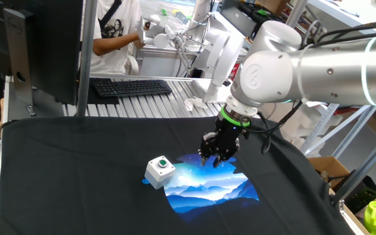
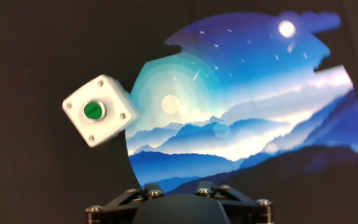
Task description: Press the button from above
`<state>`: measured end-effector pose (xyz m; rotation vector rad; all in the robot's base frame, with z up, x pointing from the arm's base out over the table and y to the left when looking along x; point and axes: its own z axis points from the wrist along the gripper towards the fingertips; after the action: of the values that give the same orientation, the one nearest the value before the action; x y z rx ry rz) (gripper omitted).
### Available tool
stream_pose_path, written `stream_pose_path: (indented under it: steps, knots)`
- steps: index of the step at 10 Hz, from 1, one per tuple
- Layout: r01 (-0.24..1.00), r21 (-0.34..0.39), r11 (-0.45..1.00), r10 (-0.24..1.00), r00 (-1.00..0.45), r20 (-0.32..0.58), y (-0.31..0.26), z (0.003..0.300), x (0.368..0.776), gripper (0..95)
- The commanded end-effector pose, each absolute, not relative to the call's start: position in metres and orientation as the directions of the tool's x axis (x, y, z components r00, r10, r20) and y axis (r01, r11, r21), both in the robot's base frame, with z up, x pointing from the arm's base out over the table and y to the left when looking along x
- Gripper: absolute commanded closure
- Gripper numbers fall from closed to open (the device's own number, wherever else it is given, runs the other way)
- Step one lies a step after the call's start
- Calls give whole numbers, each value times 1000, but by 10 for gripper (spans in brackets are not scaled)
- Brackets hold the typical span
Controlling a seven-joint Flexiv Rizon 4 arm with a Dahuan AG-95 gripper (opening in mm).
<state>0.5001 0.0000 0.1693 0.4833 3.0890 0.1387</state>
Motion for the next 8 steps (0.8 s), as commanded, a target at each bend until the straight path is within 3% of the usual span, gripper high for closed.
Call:
stream_pose_path:
  steps: [1, 8]
  knots:
    - [367, 99, 925, 368, -930, 7, 0, 170, 500, 950]
    - [366, 90, 926, 367, -930, 3, 0, 170, 501, 950]
